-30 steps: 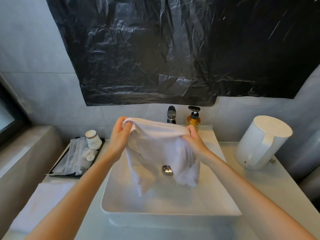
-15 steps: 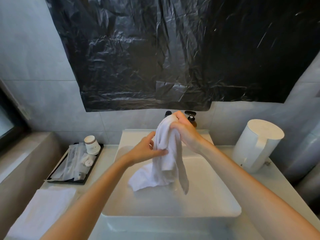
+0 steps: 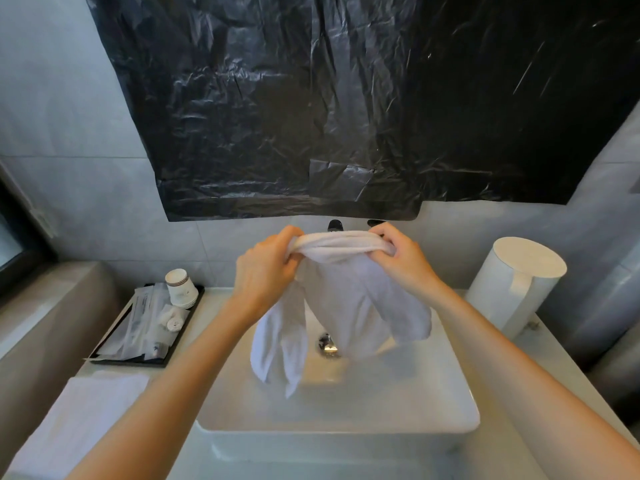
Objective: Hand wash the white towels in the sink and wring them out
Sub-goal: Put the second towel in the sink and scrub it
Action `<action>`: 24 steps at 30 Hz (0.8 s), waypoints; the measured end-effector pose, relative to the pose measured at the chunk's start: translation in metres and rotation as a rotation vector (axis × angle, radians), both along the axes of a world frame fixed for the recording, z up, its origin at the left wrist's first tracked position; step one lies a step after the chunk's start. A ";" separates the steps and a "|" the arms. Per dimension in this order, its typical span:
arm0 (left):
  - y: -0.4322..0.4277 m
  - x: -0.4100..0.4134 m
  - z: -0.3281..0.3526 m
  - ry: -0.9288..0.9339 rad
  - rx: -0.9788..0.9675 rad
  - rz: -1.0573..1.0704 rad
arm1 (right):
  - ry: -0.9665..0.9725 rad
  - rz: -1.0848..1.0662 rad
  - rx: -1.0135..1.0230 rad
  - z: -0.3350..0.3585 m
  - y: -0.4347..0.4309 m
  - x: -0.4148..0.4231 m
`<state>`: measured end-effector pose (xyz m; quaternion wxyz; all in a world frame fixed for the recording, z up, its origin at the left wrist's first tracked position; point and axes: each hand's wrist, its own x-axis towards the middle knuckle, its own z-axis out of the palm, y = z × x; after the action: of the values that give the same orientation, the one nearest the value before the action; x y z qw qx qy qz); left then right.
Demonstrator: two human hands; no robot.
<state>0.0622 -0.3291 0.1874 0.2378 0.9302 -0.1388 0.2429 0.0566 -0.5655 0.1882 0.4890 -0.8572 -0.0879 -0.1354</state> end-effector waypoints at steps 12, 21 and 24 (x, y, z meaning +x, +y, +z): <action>0.002 -0.015 -0.139 1.164 0.374 -0.404 | 0.771 0.277 -0.553 -0.145 -0.029 -0.026; -0.009 -0.016 -0.184 0.882 0.856 -0.352 | 0.594 0.249 -0.732 -0.174 -0.009 -0.020; -0.006 -0.018 -0.194 0.787 0.971 -0.352 | 0.584 0.277 -0.979 -0.192 0.005 -0.023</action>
<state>0.0439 -0.3350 -0.0066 -0.1403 0.9147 -0.2859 -0.2489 0.0333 -0.5607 -0.0042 0.0534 -0.9656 -0.1129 0.2280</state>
